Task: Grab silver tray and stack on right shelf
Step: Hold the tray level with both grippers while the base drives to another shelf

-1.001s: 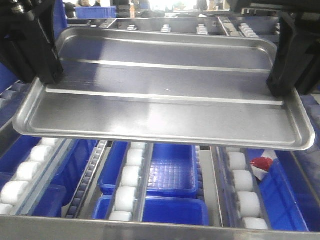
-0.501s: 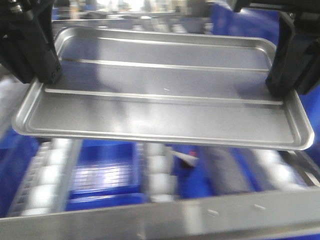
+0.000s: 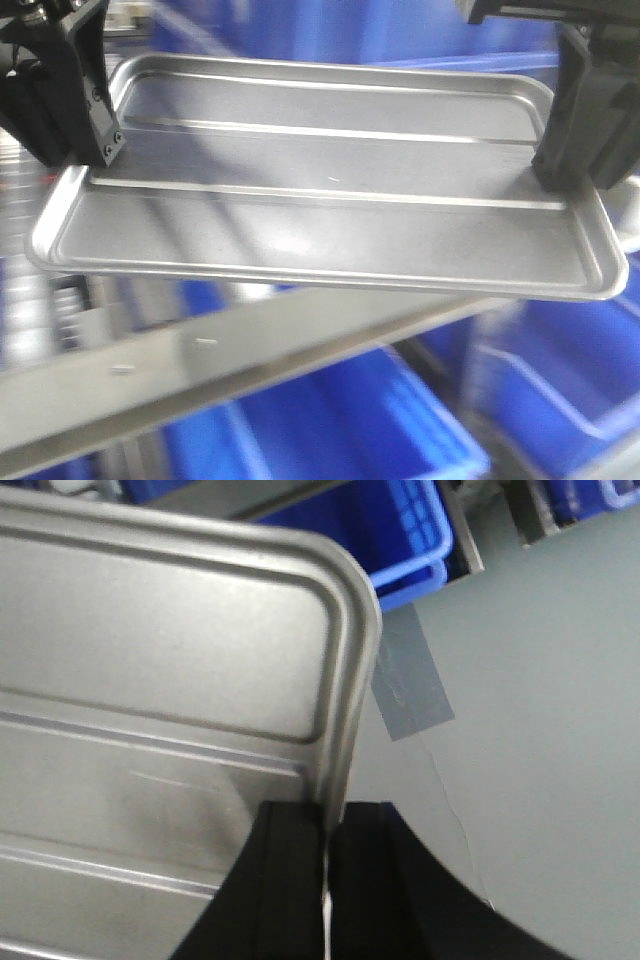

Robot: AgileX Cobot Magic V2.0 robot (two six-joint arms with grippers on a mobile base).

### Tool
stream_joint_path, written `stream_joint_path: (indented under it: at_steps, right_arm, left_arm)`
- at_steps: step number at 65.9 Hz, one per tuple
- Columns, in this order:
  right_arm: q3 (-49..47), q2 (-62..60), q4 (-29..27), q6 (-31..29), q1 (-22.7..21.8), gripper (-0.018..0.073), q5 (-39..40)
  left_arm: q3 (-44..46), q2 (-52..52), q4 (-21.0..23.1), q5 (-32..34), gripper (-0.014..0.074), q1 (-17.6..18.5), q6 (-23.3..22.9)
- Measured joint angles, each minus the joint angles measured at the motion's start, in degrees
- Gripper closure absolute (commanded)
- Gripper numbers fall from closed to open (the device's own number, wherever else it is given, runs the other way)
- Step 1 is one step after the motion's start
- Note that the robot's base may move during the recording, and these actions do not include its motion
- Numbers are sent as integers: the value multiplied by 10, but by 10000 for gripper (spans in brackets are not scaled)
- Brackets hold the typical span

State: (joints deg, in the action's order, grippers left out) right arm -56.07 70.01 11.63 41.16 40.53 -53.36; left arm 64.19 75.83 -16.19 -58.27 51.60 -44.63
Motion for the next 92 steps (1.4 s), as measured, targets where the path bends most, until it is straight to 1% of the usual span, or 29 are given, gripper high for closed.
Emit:
stream_joint_path:
  at_steps: [92]
  right_arm:
    - [0,-1,0,0,0,503,-3]
  left_arm:
    - [0,0,1,1,691,0,0]
